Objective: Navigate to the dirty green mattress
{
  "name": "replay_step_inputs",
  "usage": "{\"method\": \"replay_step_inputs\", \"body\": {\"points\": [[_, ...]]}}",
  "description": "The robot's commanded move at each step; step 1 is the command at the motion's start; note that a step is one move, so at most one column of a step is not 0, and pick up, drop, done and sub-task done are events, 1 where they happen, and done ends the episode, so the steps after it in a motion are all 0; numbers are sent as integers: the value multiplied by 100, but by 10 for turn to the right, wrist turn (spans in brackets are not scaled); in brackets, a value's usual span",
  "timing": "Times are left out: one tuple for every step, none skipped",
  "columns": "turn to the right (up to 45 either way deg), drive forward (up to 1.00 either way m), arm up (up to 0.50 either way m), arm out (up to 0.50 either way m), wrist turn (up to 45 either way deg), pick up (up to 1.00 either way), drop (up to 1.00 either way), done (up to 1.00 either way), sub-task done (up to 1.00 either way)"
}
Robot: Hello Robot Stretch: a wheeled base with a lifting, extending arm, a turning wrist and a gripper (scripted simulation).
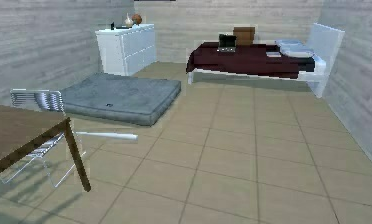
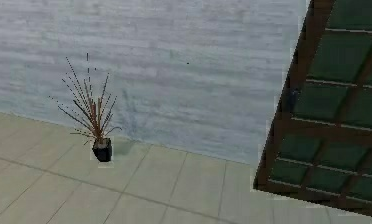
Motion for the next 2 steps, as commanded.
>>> {"method": "replay_step_inputs", "body": {"points": [[0, 100, 0, 0, 0, 0, 0, 0, 0], [30, 0, 0, 0, 0, 0, 0, 0, 0]]}}
